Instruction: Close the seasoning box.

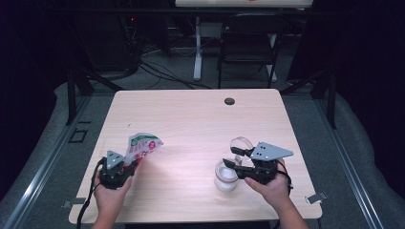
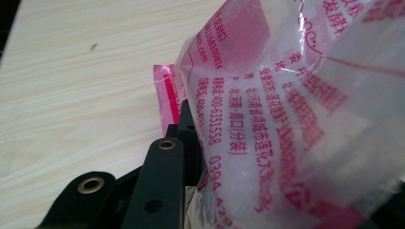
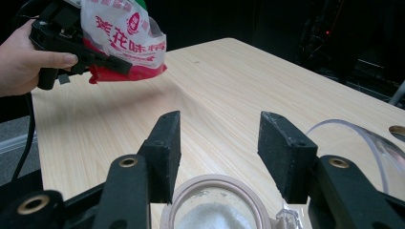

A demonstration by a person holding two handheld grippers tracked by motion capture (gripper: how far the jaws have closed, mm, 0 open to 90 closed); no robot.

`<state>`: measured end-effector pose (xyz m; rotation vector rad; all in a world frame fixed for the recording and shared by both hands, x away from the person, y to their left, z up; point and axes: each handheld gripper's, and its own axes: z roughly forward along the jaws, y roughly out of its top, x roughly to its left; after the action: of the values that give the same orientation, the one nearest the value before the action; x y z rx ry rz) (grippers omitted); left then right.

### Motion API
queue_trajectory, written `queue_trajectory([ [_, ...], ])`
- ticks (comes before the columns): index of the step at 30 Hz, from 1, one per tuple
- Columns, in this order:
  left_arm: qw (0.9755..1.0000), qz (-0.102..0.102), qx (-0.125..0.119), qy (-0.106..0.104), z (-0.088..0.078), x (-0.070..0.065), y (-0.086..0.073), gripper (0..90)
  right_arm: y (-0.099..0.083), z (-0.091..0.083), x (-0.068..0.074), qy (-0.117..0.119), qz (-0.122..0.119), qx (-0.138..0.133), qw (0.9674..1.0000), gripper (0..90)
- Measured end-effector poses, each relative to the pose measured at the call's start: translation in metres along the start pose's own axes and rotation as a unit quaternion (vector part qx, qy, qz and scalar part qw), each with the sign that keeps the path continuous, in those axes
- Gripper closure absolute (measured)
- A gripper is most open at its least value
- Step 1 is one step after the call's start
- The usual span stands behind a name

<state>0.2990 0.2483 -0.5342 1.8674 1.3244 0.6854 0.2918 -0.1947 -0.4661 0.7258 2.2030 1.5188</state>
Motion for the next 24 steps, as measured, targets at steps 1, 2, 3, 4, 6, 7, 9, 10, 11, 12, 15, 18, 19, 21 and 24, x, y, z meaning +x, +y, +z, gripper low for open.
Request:
queue_trajectory([
  [1,1.0,-0.005,0.003,0.004,-0.001,0.004,-0.002,74.4,0.0,0.0,0.0,-0.001,0.0,0.0,1.0,49.9],
  [2,0.9999,-0.013,0.001,0.006,-0.001,0.008,-0.004,74.4,0.0,0.0,0.0,-0.001,0.0,0.001,1.0,49.9],
  [3,0.9998,-0.018,0.0,0.01,-0.002,0.011,-0.006,74.5,0.0,0.0,0.0,-0.001,0.0,0.002,1.0,49.9],
  [4,0.9997,-0.019,0.004,0.015,-0.002,0.014,-0.007,74.4,-0.001,0.0,-0.001,-0.001,0.0,0.002,1.0,50.0],
  [6,0.9995,-0.02,0.005,0.026,-0.002,0.018,-0.01,74.5,-0.001,0.0,-0.001,-0.001,0.0,0.001,1.0,49.9],
  [7,0.9993,-0.023,0.005,0.031,-0.002,0.02,-0.011,74.5,-0.001,0.0,-0.001,-0.001,0.001,0.002,1.0,49.9],
  [9,0.9988,-0.035,0.003,0.034,-0.001,0.024,-0.013,74.5,-0.002,0.0,-0.001,-0.002,0.002,0.002,1.0,49.9],
  [10,0.9985,-0.04,0.001,0.036,0.0,0.027,-0.013,74.5,-0.002,0.0,-0.001,-0.002,0.002,0.003,1.0,49.9],
  [11,0.9982,-0.044,0.0,0.039,0.001,0.029,-0.014,74.5,-0.002,0.0,-0.001,-0.002,0.002,0.003,1.0,49.9],
  [12,0.9979,-0.049,-0.001,0.044,0.002,0.03,-0.014,74.5,-0.002,0.0,-0.002,-0.002,0.002,0.003,1.0,49.9],
  [15,0.997,-0.053,0.002,0.057,0.007,0.033,-0.014,74.5,-0.002,0.001,-0.001,-0.002,0.003,0.002,1.0,49.9],
  [18,0.9962,-0.05,0.007,0.071,0.015,0.035,-0.013,74.4,-0.002,0.001,-0.001,-0.001,0.002,0.003,1.0,49.9],
  [19,0.9958,-0.046,0.01,0.079,0.017,0.035,-0.013,74.4,-0.002,0.001,-0.001,-0.001,0.002,0.004,1.0,49.9],
  [21,0.9946,-0.042,0.012,0.094,0.022,0.037,-0.013,74.4,-0.003,0.001,-0.001,-0.003,0.002,0.004,1.0,50.0],
  [24,0.9931,-0.043,0.017,0.108,0.026,0.042,-0.014,74.4,-0.003,0.0,-0.002,-0.002,0.004,0.003,1.0,50.1],
])
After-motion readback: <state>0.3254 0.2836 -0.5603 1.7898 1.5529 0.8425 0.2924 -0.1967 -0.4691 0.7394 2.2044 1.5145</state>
